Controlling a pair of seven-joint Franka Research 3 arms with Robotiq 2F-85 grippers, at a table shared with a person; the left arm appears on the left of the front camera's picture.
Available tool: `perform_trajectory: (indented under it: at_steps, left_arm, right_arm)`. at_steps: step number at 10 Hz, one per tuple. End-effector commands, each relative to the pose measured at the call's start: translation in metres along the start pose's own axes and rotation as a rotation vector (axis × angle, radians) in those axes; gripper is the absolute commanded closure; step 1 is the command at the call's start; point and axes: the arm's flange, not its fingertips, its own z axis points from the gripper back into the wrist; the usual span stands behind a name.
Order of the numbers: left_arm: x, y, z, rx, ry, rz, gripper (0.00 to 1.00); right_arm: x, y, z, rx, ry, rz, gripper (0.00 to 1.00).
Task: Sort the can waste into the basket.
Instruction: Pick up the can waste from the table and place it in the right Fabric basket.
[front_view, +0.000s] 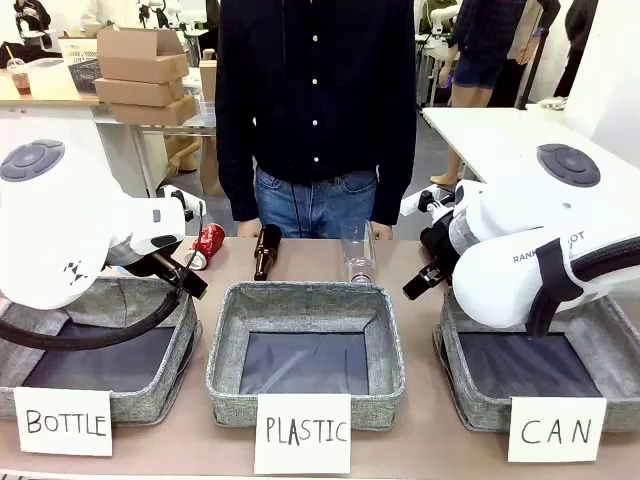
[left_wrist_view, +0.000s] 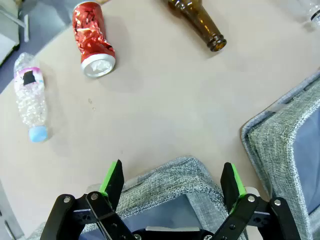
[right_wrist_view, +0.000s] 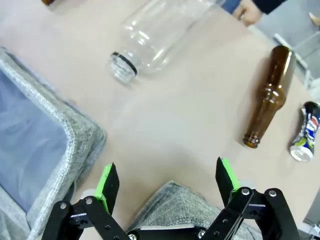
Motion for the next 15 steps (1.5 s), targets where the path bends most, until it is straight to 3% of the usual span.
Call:
perform_trajectory:
  at_steps: [1,8,9,11,12,14,15]
  left_arm:
    - [0.0,0.0,0.0,0.0,0.0,0.0,0.0]
    - [0.0,0.0,0.0,0.0,0.0,0.0,0.0]
    - [0.0,0.0,0.0,0.001,0.0,-0.001,0.0]
    - [0.028,-0.059,0.072,0.098,-0.009,-0.018,0.0]
    - [0.031,-0.097,0.114,0.117,-0.059,-0.09,0.0]
    - [0.004,-0.163,0.168,0.099,-0.071,-0.166,0.0]
    - [-0.02,-0.177,0.179,0.211,-0.022,-0.217,0.0]
  right_arm:
    - [0.0,0.0,0.0,0.0,-0.001,0.0,0.0]
    - [0.0,0.0,0.0,0.0,0.0,0.001,0.0]
    - [0.008,0.024,0.012,0.044,-0.003,0.066,0.0]
    - [0.035,0.091,0.067,0.086,-0.01,0.067,0.0]
    - [0.038,0.127,0.096,0.153,-0.003,0.105,0.0]
    - [0.008,0.187,0.138,0.072,0.063,0.117,0.0]
    - [-0.014,0.203,0.155,-0.022,0.066,0.131,0.0]
